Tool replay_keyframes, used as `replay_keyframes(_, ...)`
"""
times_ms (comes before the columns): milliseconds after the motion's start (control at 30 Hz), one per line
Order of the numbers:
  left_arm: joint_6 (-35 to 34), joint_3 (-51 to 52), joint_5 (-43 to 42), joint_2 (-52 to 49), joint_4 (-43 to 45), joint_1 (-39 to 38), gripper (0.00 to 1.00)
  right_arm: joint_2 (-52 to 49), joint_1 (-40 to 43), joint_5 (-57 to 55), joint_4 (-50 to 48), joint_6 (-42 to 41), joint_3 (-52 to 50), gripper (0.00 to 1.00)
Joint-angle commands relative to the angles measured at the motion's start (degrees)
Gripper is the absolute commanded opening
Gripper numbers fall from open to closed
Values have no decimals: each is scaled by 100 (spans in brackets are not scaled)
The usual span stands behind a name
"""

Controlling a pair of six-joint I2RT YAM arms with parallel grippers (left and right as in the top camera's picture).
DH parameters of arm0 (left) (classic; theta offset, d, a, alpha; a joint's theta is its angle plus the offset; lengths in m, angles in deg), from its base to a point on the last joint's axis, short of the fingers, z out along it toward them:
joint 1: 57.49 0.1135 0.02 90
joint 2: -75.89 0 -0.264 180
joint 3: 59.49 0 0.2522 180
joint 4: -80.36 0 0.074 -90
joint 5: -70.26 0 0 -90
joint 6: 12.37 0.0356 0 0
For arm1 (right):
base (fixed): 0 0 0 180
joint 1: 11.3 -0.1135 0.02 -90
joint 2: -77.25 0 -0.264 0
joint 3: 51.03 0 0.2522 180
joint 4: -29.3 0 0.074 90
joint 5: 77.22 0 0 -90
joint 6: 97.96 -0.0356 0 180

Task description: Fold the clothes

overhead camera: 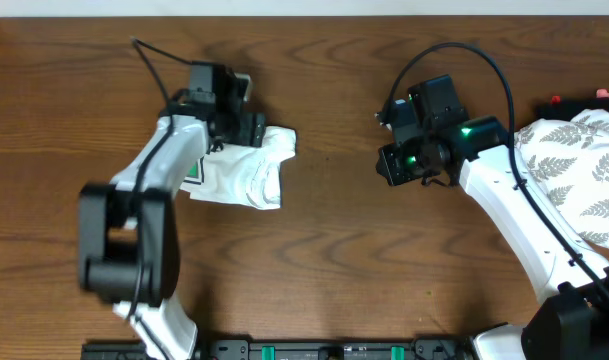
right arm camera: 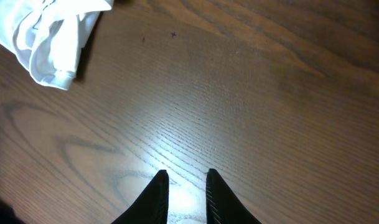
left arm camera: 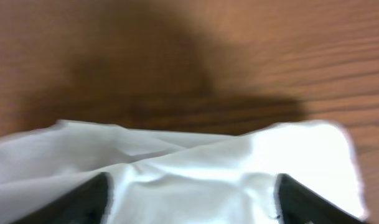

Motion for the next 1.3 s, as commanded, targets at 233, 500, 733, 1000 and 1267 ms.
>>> replay_keyframes(233,-1440,68,-1888,1375,-809,994,98,96,-24,-157,63,66,-28,19)
replay_keyframes(500,-734,146,-4382,229,-846,1965,98,96,-24,-208,107,66,-28,19)
replay_keyframes(733,-125,146,-4725,-837,-1062,1773,98,96,-24,-208,107,39,-28,19)
replay_keyframes(1000,15,146,-4581,-1987,-979,1838,98,96,-24,-208,114,-4,-28,19)
replay_keyframes(1267,15,98,-4527,-1930,-981,1978,98,96,-24,-208,116,-4,-28,20)
